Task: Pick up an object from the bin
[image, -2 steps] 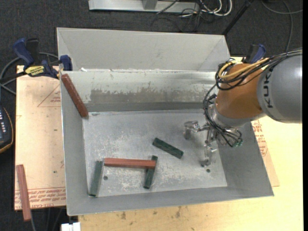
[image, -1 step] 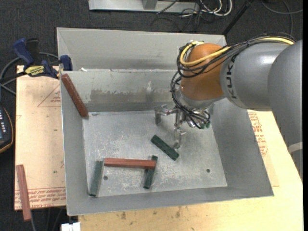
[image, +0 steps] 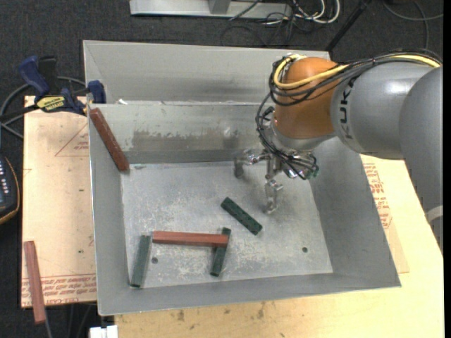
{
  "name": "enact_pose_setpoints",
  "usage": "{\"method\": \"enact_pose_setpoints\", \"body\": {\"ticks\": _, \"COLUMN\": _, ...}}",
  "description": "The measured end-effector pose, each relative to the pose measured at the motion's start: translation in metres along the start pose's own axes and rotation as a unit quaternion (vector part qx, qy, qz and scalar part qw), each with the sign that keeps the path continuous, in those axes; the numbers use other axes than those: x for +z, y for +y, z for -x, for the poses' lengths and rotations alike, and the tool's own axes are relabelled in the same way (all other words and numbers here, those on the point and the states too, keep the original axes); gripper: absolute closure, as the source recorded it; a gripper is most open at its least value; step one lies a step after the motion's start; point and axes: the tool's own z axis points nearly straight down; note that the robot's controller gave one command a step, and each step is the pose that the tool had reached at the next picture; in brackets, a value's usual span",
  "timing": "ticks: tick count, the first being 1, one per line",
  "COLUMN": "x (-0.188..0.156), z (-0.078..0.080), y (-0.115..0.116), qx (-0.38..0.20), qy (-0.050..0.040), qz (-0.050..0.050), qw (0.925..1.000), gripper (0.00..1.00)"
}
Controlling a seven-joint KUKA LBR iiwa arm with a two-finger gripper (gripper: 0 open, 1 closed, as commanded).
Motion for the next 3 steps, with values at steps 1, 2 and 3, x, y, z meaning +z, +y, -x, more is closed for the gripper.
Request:
{"method": "enact_pose_setpoints", "body": {"ticks": 1, "x": -0.019, "z": -0.025, "y": 0.089, "qx": 0.091, "qy": 0.0017, "qz": 0.003, "qw": 0.9959, "gripper": 0.0}}
{"method": "enact_pose_setpoints", "body": {"ticks": 2, "x": 0.005, "z": -0.06, "y": 0.114, "qx": 0.08, "qy": 0.004, "qz": 0.002, "qw": 0.9968, "gripper": 0.0}}
{"method": "enact_pose_setpoints", "body": {"ticks": 3, "x": 0.004, "z": -0.058, "y": 0.112, "qx": 0.08, "qy": 0.0018, "qz": 0.001, "qw": 0.9968, "gripper": 1.0}}
